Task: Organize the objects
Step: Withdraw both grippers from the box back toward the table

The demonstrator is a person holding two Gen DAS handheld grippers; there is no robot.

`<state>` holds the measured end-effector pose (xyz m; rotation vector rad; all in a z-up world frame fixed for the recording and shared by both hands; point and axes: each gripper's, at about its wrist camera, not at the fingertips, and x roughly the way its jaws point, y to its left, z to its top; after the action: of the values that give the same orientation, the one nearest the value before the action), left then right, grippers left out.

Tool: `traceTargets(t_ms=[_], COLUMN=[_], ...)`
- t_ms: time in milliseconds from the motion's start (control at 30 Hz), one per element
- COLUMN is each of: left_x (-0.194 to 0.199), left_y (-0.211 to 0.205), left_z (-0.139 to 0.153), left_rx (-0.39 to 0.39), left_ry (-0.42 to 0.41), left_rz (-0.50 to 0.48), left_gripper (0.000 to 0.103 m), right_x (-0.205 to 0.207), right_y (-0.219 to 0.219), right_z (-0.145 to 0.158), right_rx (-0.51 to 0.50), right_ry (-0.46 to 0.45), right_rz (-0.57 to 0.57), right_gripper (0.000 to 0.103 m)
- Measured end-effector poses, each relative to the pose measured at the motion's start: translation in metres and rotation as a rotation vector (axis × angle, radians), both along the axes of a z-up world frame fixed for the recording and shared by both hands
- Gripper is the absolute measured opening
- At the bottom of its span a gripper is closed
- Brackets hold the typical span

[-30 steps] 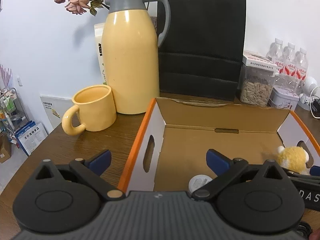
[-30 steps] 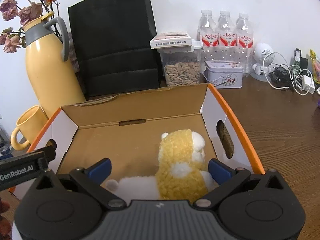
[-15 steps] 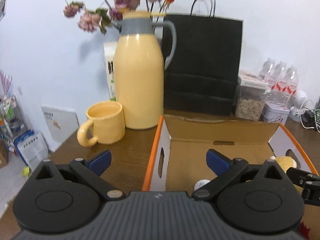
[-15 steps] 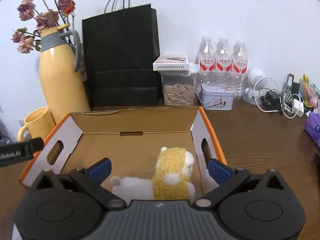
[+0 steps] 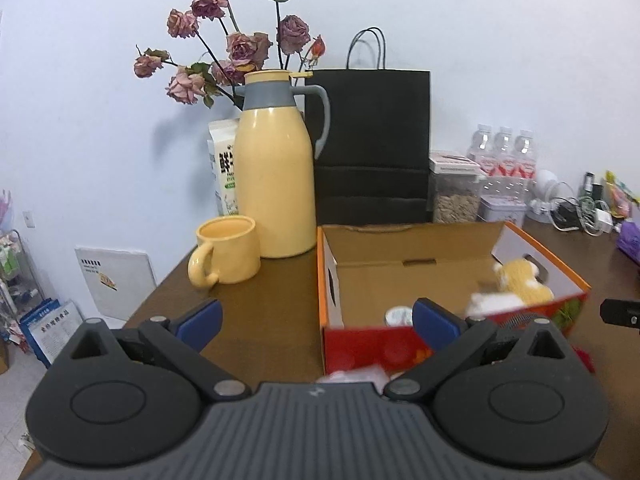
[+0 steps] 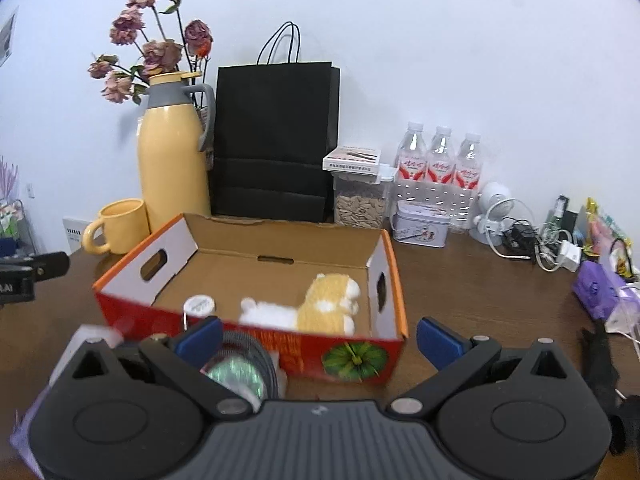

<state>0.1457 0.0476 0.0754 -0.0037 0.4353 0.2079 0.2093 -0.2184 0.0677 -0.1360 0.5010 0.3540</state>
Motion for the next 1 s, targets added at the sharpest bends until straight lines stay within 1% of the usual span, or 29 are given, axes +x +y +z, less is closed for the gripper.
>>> traceTargets(t_ms=[167, 300, 400, 500, 667, 733, 800, 933, 1000], left_x=[-0.028, -0.045, -0.058, -0.072, -0.092, -0.092, -0.093, -0.093, -0.092], left_y=[0.005, 0.009, 0.012, 0.015, 0.023, 0.025, 0.027, 0.031, 0.030], left_z=[-0.007, -0.014, -0.021, -0.029, -0.044, -0.045, -0.044, -0.046, -0.048], left_rx=[0.022, 0.018, 0.021, 0.005, -0.068, -0.062, -0.049, -0.064, -0.065], left_ry=[0.001, 0.019, 0.020, 0.018, 0.018, 0.031, 0.034, 0.038, 0.046], left_rz=[-0.021, -0.029, -0.017, -0.003, 0.043, 0.045, 0.053, 0.065, 0.067], left_gripper=[0.103, 0.103, 0.103, 0.103, 0.103, 0.103, 0.103, 0.103, 0.103], right_x=[-0.038, -0.058, -0.071, -0.082, -0.093, -0.095, -0.097, -0.097, -0.096], right_y=[-0.015, -0.024, -0.027, -0.029, -0.030, -0.026, -0.023, -0.018, -0.013], right_z=[-0.012, -0.021, -0.030, -0.038, -0.053, -0.056, -0.056, -0.057, -0.060], right_rx=[-0.001, 0.007, 0.001, 0.006, 0.043, 0.036, 0.027, 0.032, 0.037], right_ry=[0.004, 0.017, 0.031, 0.035, 0.067, 0.073, 0.060, 0.041, 0.016], right_rz=[0.013, 0.023, 0.030, 0.022, 0.018, 0.030, 0.032, 0.056, 0.094], right_gripper=[0.103, 0.103, 0.103, 0.103, 0.103, 0.103, 0.103, 0.103, 0.103])
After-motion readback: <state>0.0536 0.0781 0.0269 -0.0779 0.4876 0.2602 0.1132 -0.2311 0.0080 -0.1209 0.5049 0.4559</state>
